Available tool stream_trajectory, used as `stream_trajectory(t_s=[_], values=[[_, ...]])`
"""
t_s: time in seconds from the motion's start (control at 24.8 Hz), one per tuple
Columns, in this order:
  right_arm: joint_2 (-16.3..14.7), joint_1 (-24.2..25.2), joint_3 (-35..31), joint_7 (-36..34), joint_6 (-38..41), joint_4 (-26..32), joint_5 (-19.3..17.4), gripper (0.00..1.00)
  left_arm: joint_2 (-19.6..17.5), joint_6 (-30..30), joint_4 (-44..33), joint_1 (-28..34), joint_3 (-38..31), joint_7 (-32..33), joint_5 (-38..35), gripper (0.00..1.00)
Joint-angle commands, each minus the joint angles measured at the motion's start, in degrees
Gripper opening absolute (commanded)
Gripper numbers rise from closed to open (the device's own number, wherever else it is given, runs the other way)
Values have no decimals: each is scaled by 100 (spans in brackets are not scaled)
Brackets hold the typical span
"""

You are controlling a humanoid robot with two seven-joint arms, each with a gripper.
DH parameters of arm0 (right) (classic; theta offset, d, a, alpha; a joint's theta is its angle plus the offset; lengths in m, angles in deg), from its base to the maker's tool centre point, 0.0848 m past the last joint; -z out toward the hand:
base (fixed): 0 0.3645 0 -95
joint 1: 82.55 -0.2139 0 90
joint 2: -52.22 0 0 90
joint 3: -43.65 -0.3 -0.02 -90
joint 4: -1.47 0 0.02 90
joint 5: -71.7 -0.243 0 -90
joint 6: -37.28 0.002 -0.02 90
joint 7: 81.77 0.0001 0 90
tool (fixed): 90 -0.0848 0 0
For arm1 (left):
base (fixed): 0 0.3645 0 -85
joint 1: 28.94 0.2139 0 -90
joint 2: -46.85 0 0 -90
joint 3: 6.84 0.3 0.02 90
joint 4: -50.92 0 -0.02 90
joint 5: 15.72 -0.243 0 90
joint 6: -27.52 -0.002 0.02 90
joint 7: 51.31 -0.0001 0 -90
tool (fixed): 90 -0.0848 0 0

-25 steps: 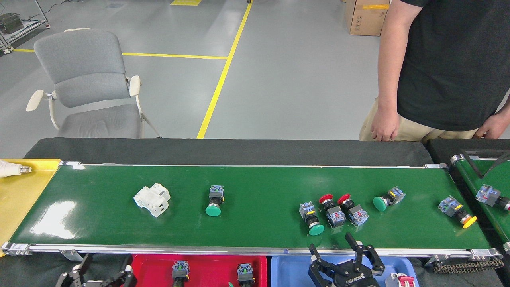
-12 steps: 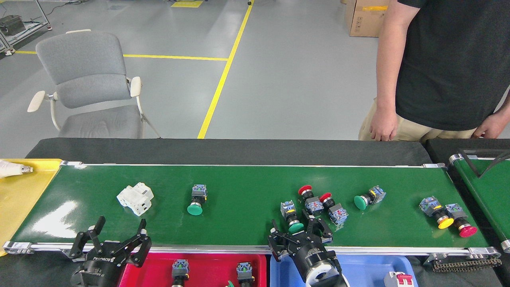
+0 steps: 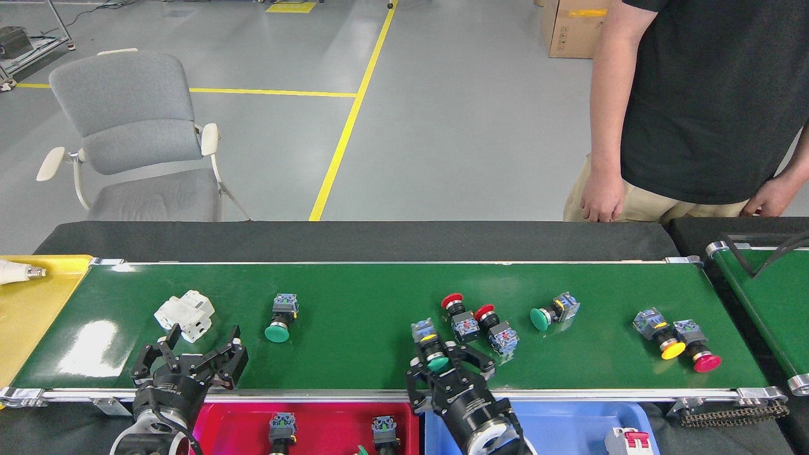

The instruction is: Pick switch part from conveyor to tray

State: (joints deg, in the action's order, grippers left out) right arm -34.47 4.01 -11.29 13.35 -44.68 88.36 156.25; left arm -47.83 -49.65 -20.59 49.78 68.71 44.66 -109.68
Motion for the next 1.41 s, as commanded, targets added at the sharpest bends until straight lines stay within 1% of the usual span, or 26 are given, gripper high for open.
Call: stream_trajectory(t_s=[0.0, 0.08, 0.16, 0.2, 0.28, 0.36, 0.4, 0.48, 0.52, 0.61, 0.69, 0.77, 0.81, 0.89, 0.93, 1.01, 1.05, 1.13, 1.25, 1.37], values=[[3, -51, 176, -64, 532, 109, 0, 100, -182, -123, 269, -270, -50, -25, -8, 100], [3, -60, 238, -64, 568, 91, 0, 100, -366, -237, 594, -480, -50, -51, -8, 100], [3, -77, 211, -64, 568, 91, -9, 100, -411, -325, 831, -586, -58, -60, -8, 100], [3, -86, 194, -73, 559, 117, -17, 100, -428, -422, 972, -674, -50, -69, -8, 100], [12, -42, 88, -187, 497, 276, -61, 100, -499, -800, 1279, -814, -58, -69, 1, 99], [20, 98, -606, -565, 304, 443, -105, 100, -622, -1160, 1499, -841, -67, -78, 10, 95], [56, 292, -966, -706, 137, 504, -132, 100, -701, -1327, 1596, -841, -67, -78, 10, 92], [117, 608, -1485, -847, -127, 680, -149, 100, -832, -1600, 1798, -867, -155, -78, 18, 85], [135, 749, -1705, -864, -241, 768, -167, 100, -894, -1714, 1895, -885, -217, -78, 54, 80], [126, 1047, -2100, -873, -390, 864, -263, 100, -964, -1828, 1974, -911, -357, -78, 194, 66], [126, 1223, -2408, -873, -461, 944, -281, 100, -982, -1855, 1991, -911, -533, -78, 370, 54], [135, 1250, -2636, -864, -487, 944, -290, 100, -1008, -1855, 1991, -902, -621, -78, 519, 44], [135, 1250, -2689, -864, -549, 944, -290, 100, -1026, -1837, 1991, -902, -621, -78, 555, 39], [126, 1215, -2698, -855, -680, 935, -290, 100, -1026, -1802, 1991, -894, -621, -86, 642, 34], [108, 1206, -2698, -847, -751, 926, -281, 100, -1026, -1784, 1983, -885, -603, -104, 704, 30], [82, 1197, -2689, -811, -900, 908, -237, 100, -1017, -1723, 1947, -850, -551, -297, 862, 25], [73, 1188, -2689, -803, -1041, 908, -219, 100, -1017, -1556, 1895, -814, -542, -420, 941, 21], [56, 1171, -2680, -741, -1348, 873, -202, 100, -973, -1117, 1509, -797, -542, -508, 994, 17], [56, 1092, -2671, -706, -1629, 636, 26, 100, -859, -467, 718, -718, -507, -508, 1020, 14], [56, 916, -2671, -688, -1761, 337, 88, 100, -455, 377, -372, -305, -296, -508, 1047, 13]])
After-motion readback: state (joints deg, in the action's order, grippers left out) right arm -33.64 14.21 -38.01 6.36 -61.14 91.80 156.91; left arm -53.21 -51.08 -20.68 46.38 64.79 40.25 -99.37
